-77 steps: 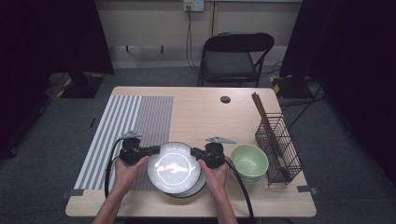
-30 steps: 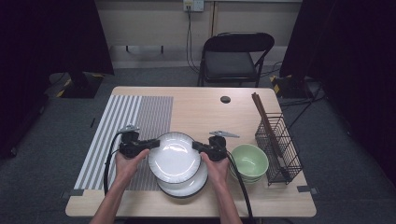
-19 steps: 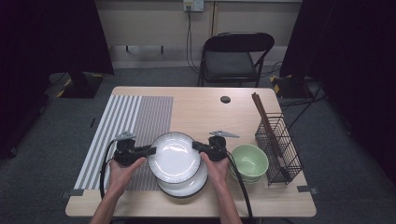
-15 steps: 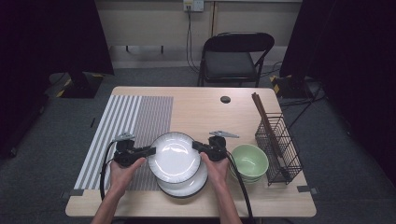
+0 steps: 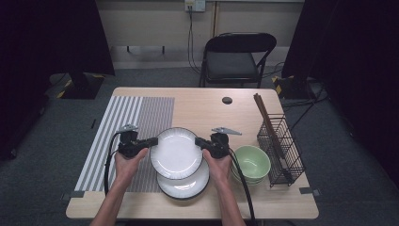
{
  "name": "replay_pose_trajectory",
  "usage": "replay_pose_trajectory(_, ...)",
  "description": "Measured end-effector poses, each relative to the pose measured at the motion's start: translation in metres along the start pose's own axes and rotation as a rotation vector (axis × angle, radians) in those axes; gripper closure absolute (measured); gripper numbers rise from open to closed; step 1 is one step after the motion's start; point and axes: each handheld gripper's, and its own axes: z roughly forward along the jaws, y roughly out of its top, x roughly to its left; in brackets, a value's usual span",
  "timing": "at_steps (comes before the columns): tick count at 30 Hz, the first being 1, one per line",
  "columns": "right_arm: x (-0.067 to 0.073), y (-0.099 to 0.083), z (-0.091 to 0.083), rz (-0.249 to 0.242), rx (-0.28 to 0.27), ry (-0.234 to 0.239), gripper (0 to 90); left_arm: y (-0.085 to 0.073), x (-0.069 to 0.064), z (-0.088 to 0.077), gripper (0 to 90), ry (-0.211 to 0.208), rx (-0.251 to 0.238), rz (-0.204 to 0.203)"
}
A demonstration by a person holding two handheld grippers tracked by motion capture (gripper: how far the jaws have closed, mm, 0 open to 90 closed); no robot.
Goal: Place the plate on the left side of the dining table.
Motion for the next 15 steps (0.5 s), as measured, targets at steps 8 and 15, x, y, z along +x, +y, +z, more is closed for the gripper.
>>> replay_pose_trajectory(8, -0.003, 0.008, 0.008, 0.009, 0.006, -0.005, 85.6, 0.006, 0.012, 0.008, 86.3, -0.014, 0.009, -0.037)
replay_pose_trajectory(15, -0.007, 0.008, 0.01, 0.035, 0.006, 0.008, 86.2, 0.005, 0.015, 0.01, 85.7, -0.022, 0.024, -0.055)
